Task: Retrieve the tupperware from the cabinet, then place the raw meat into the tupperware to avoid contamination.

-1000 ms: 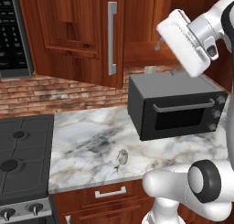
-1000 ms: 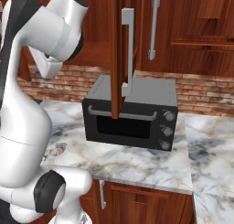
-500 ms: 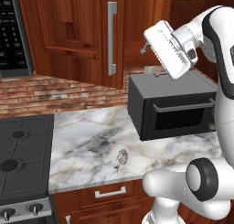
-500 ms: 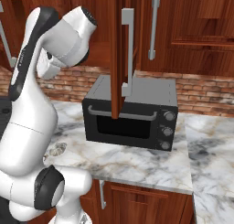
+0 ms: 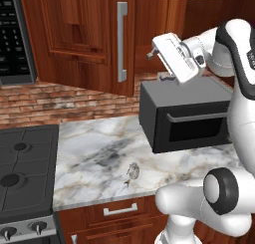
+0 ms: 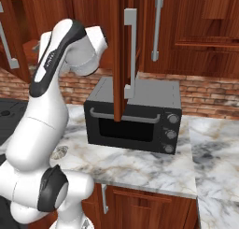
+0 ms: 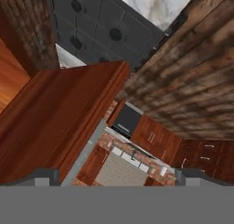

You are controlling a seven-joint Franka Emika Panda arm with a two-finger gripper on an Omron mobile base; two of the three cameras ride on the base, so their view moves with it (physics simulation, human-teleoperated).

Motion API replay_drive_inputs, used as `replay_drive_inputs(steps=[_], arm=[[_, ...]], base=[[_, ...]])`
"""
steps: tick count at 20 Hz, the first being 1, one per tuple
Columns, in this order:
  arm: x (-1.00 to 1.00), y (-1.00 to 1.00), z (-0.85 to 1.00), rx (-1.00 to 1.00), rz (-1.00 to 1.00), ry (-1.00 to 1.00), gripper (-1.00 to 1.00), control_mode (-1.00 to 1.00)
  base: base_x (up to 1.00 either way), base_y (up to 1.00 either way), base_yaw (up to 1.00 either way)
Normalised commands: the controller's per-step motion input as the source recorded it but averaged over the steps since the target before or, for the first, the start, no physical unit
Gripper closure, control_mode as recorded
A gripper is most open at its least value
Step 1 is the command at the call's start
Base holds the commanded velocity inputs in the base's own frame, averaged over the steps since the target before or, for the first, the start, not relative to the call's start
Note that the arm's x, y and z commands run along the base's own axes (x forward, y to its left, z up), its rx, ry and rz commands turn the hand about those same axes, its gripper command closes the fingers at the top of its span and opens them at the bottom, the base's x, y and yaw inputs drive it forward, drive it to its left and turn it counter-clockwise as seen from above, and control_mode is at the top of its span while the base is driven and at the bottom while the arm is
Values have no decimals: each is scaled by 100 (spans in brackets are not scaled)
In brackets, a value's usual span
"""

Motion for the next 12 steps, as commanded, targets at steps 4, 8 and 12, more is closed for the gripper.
replay_drive_inputs(steps=[4,8,12], arm=[[13,48,0,-1,17,21,-100,-100],[23,38,0,-3,20,17,-100,-100],[38,12,0,0,26,16,-100,-100]], base=[[0,0,0],[0,0,0],[0,0,0]])
